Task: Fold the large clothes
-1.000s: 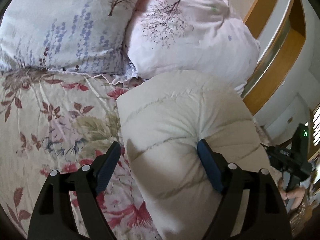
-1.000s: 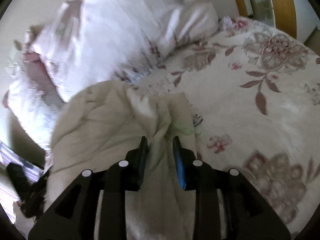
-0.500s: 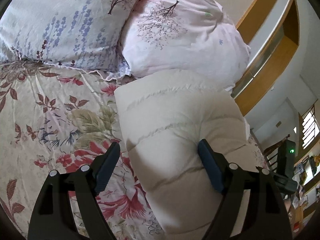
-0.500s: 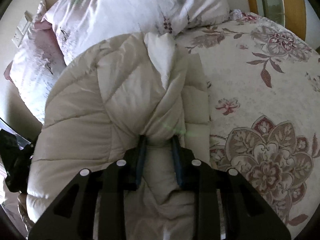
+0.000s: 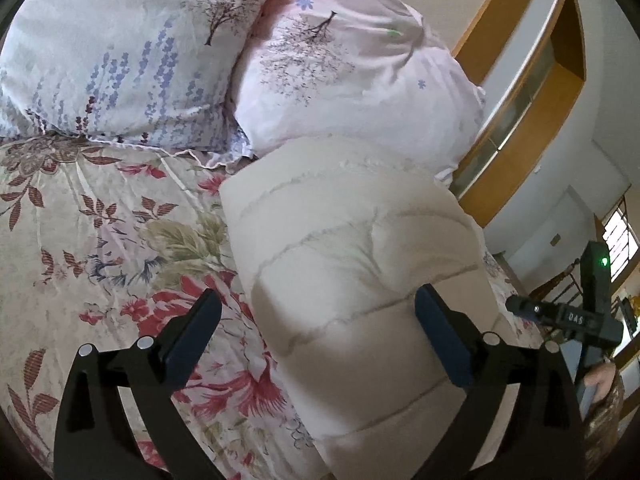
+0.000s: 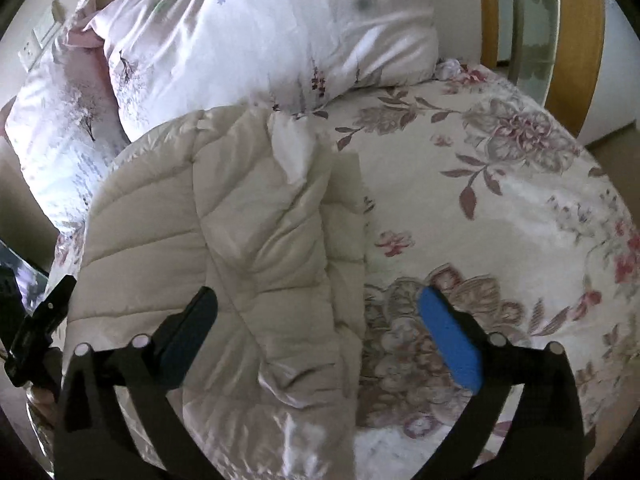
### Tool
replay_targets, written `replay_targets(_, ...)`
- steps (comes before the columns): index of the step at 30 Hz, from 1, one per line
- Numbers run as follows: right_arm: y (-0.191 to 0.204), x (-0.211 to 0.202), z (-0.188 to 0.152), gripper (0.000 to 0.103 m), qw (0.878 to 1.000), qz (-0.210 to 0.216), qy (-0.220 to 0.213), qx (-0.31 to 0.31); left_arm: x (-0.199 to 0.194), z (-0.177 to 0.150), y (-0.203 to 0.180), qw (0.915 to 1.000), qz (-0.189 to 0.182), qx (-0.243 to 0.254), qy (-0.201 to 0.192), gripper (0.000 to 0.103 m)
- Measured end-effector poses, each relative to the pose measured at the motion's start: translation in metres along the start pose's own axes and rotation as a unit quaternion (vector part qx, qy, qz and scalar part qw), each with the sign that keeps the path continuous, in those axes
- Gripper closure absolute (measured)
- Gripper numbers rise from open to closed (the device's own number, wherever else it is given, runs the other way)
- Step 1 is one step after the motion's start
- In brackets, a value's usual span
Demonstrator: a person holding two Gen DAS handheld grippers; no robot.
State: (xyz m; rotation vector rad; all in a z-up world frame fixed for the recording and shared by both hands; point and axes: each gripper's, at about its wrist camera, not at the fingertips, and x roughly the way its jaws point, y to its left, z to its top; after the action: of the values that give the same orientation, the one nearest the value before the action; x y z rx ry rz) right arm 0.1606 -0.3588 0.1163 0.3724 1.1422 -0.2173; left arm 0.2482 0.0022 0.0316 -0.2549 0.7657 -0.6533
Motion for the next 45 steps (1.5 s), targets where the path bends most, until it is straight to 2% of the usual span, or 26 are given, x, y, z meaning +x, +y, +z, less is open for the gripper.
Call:
replay_targets(5,-0.01,0.007,0.006,0.002,0.998,-0.02,0.057,0.031,-0.004,-0.007,-0.007,0.9999,-0.004,0.013,-0.003,0.001)
replay_targets(8,-0.012,0.009,0.005,0.002,0.998,-0.007,0.059,0.037,-0.003,-0.01,-0.01,0.9999,-0.002,0.017,-0.001,0.001)
replay_targets(10,-0.014,0.01,0.005,0.002,0.997,0.047,0.05,0.042,0.0,-0.011,-0.01,0.9999,-0.002,0.017,0.003,0.001)
replay_targets(11,-0.018,0.014,0.005,0.002,0.993,0.094,0.05,0.048,0.0,-0.012,-0.01,0.9998,-0.002,0.017,0.004,0.001)
replay_targets(12,-0.022,0.019,0.006,0.002,0.989,0.122,0.053,0.059,0.0,-0.012,-0.011,0.9998,-0.001,0.018,0.004,0.001)
replay_targets(14,-0.032,0.029,0.006,0.002,0.982,0.16,0.06,0.083,0.0,-0.012,-0.01,0.9998,-0.001,0.018,0.004,0.001)
replay_targets(19,-0.055,0.052,0.005,0.002,0.971,0.178,0.081,0.135,0.005,-0.012,-0.008,0.9998,-0.004,0.013,0.015,0.001)
replay_targets(23,-0.066,0.066,0.004,0.002,0.962,0.207,0.101,0.149,0.009,-0.012,-0.003,0.9994,-0.024,-0.001,0.025,0.001)
replay_targets(30,-0.047,0.078,0.007,0.002,0.952,0.254,0.13,0.108,0.021,-0.016,0.004,0.9938,-0.093,-0.034,0.051,0.001)
replay_targets(33,-0.038,0.085,0.011,0.002,0.944,0.279,0.146,0.096,0.027,-0.017,0.01,0.9891,-0.12,-0.058,0.063,0.001)
replay_targets(35,-0.032,0.088,0.013,0.002,0.943,0.284,0.153,0.085,0.032,-0.02,0.019,0.9817,-0.147,-0.093,0.078,0.001)
replay_targets(37,-0.026,0.093,0.016,0.002,0.939,0.295,0.163,0.075,0.039,-0.024,0.028,0.9704,-0.177,-0.136,0.093,0.001)
replay_targets(38,-0.023,0.094,0.017,0.002,0.937,0.299,0.166,0.071,0.04,-0.025,0.029,0.9682,-0.182,-0.143,0.095,0.001)
replay_targets(43,-0.002,0.104,0.021,0.002,0.922,0.334,0.187,0.051,0.036,-0.027,0.025,0.9701,-0.18,-0.134,0.091,0.001)
replay_targets(45,0.005,0.104,0.019,0.002,0.922,0.337,0.185,0.042,0.035,-0.027,0.023,0.9715,-0.178,-0.13,0.089,0.001)
